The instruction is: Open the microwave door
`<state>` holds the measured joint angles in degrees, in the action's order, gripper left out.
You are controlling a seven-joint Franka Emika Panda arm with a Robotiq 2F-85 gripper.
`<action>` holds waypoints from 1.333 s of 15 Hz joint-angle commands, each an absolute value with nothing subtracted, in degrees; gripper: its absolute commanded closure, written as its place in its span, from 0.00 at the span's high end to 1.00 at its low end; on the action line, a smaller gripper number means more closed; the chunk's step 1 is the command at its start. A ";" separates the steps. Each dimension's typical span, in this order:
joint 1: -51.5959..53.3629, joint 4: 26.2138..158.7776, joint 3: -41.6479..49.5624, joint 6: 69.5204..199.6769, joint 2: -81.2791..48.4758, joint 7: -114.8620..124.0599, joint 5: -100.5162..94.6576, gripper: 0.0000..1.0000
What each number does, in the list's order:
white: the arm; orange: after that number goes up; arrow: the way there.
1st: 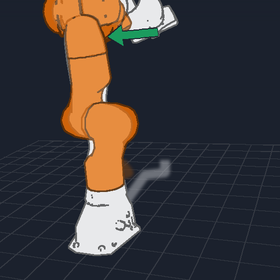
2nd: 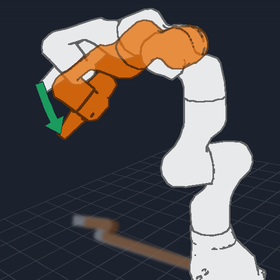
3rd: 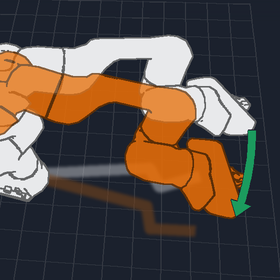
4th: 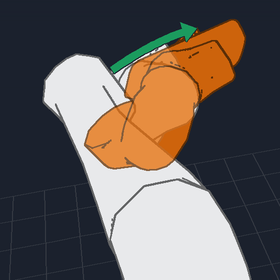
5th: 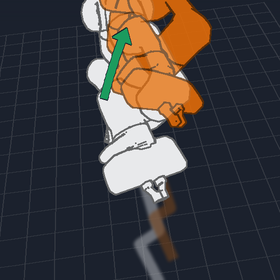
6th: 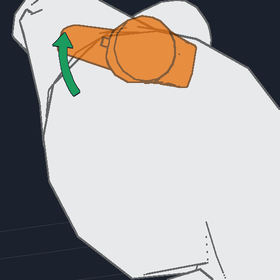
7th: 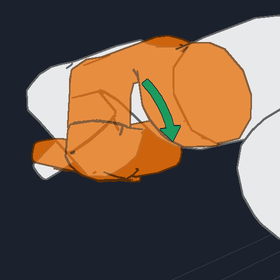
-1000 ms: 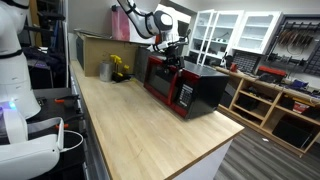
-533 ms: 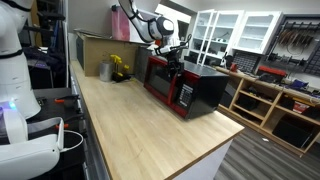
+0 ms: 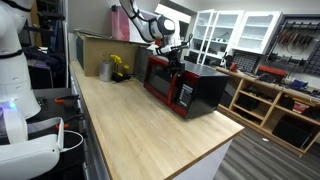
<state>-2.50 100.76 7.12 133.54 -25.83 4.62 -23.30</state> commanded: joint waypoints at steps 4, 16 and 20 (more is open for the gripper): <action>-1.33 107.42 5.74 131.42 -20.07 3.65 -20.35 0.08; -0.87 128.04 4.33 130.48 -4.13 8.04 -18.28 0.58; -0.58 136.96 1.88 128.59 5.50 4.15 -15.75 0.86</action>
